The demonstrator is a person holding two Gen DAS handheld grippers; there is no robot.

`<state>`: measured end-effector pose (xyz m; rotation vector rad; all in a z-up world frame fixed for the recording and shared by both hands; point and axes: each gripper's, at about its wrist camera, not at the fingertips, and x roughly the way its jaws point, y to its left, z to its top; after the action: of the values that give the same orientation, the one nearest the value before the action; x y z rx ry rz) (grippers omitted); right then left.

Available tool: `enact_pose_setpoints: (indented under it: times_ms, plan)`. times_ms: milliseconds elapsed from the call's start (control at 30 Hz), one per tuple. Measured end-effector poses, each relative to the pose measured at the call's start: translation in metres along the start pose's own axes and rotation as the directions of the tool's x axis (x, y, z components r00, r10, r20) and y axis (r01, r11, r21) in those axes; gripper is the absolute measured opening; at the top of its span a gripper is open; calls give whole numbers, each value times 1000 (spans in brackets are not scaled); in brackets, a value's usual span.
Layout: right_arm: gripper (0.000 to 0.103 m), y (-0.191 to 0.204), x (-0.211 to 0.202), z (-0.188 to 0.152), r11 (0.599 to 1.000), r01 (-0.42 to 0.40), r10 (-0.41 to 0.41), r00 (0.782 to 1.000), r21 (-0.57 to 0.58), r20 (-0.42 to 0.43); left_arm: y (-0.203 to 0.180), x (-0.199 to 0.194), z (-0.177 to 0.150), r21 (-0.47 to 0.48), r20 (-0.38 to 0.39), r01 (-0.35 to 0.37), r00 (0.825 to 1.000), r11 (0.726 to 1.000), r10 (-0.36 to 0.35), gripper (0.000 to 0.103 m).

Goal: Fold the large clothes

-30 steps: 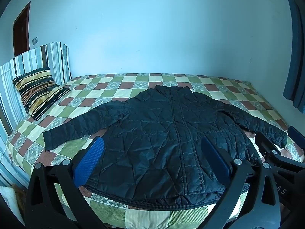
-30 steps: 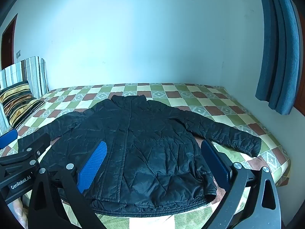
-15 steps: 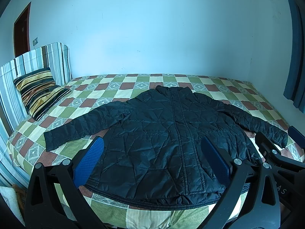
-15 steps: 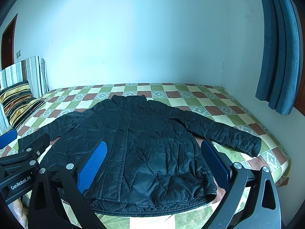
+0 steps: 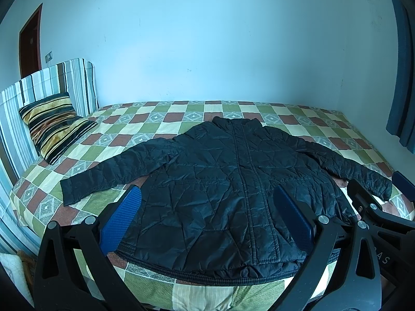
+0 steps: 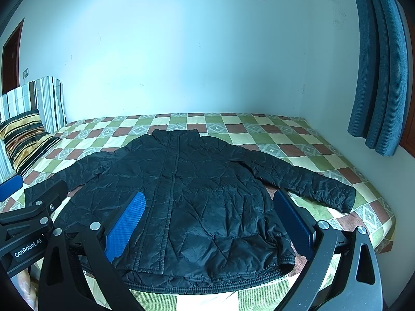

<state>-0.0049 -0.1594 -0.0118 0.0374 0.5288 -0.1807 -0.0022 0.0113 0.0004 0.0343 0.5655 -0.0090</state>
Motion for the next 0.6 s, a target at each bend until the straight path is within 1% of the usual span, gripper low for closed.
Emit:
enact_pose_setpoints:
  times_ms: [600]
  plan:
    - [98, 1, 1, -1, 1000, 0, 0, 1000, 0, 0, -1, 0, 0, 1, 3, 0, 1000, 1000, 0, 101]
